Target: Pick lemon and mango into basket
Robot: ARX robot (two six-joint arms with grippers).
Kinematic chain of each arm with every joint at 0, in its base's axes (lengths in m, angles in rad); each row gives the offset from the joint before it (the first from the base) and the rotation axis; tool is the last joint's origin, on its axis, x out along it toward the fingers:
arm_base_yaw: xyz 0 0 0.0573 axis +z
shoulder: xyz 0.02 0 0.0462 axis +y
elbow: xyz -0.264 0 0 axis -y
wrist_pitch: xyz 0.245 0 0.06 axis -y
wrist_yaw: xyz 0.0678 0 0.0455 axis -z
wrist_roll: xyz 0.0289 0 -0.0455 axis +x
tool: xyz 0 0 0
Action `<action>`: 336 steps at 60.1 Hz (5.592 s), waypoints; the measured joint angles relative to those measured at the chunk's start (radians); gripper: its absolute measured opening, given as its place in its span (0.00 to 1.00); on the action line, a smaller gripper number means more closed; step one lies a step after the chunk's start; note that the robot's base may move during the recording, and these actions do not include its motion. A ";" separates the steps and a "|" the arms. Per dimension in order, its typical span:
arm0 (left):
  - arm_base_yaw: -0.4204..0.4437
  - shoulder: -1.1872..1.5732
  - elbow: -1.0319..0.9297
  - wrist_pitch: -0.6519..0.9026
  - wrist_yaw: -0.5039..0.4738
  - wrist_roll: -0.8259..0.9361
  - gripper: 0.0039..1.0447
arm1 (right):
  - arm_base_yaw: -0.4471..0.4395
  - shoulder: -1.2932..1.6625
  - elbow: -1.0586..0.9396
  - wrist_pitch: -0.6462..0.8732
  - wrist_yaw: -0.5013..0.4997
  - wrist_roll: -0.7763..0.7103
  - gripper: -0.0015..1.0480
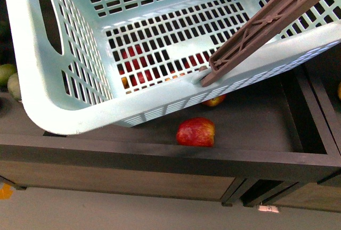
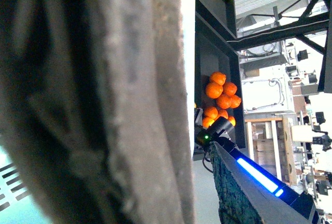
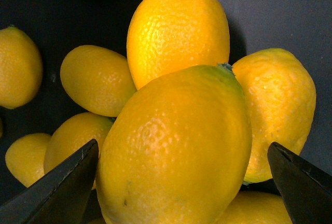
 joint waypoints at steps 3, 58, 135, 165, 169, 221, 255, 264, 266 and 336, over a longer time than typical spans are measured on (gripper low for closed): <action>0.000 0.000 0.000 0.000 0.000 0.000 0.26 | 0.001 0.005 0.006 -0.004 0.007 0.000 0.89; 0.000 0.000 0.000 0.000 0.000 0.000 0.26 | 0.008 -0.435 -0.563 0.379 -0.299 -0.457 0.59; 0.001 0.000 0.000 0.000 0.000 0.000 0.26 | 0.933 -1.324 -1.164 0.569 -0.148 -0.969 0.61; 0.001 0.000 -0.001 0.000 -0.008 0.002 0.26 | 0.793 -1.475 -1.237 0.592 -0.011 -0.918 0.90; 0.002 0.000 -0.001 0.000 -0.006 0.001 0.26 | 0.757 -1.546 -1.298 0.623 -0.002 -0.962 0.79; -0.001 0.000 -0.001 0.000 0.002 0.000 0.26 | 0.703 -1.915 -1.741 0.682 -0.061 -1.025 0.41; -0.010 0.000 -0.001 0.000 0.007 0.000 0.26 | 0.701 -1.919 -1.741 0.682 -0.058 -1.025 0.92; -0.006 0.000 -0.001 0.000 0.003 0.000 0.26 | 0.701 -1.920 -1.744 0.681 -0.059 -1.025 0.92; -0.006 0.000 -0.001 0.000 0.002 -0.002 0.26 | 0.701 -1.920 -1.744 0.681 -0.059 -1.025 0.92; 0.000 0.000 -0.002 -0.001 0.002 -0.001 0.26 | 0.701 -1.921 -1.745 0.680 -0.061 -1.025 0.92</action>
